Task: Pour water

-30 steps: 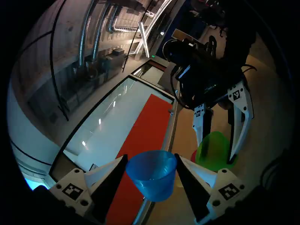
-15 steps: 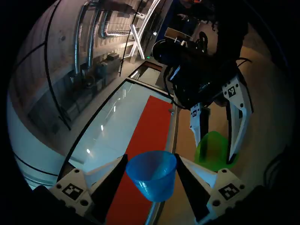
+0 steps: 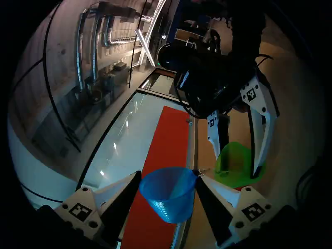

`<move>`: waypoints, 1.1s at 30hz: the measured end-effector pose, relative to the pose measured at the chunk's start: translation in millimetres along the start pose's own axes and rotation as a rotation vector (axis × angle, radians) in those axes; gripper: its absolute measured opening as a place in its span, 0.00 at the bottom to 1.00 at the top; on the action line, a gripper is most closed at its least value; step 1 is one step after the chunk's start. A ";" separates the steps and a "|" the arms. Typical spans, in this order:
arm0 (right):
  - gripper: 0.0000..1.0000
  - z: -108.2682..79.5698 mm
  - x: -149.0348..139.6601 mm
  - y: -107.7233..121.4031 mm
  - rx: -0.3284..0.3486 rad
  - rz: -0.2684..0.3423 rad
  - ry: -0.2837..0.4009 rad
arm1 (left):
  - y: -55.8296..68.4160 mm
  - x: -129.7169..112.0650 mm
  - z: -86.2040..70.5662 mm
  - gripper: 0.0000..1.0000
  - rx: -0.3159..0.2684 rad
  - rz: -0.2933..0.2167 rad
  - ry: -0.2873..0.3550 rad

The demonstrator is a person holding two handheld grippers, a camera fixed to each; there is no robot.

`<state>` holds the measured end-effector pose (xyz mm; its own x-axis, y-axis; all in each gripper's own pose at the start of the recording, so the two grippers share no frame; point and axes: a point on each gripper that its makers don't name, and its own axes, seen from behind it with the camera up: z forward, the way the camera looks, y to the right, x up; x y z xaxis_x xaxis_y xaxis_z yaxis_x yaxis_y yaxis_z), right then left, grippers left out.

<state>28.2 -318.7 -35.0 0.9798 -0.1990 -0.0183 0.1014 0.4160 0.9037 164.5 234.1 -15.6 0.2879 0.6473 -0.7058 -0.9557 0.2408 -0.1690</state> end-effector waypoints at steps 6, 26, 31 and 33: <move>0.90 -0.3 0.8 -0.4 -0.001 -0.004 0.000 | -0.2 1.0 2.4 0.90 0.004 0.025 0.002; 0.90 -2.2 4.2 -0.7 -0.003 -0.013 0.005 | -6.8 6.7 3.6 0.90 0.016 0.085 0.010; 0.90 -2.9 4.8 -0.6 -0.004 -0.016 0.006 | -8.7 7.6 5.0 0.90 0.020 0.099 0.010; 0.90 -3.2 4.6 -0.2 -0.005 -0.017 0.006 | -9.8 7.6 5.5 0.90 0.022 0.104 0.011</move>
<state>33.2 -316.9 -36.6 0.9790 -0.2004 -0.0367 0.1192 0.4174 0.9009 176.5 240.6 -15.5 0.1869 0.6618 -0.7260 -0.9788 0.1887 -0.0799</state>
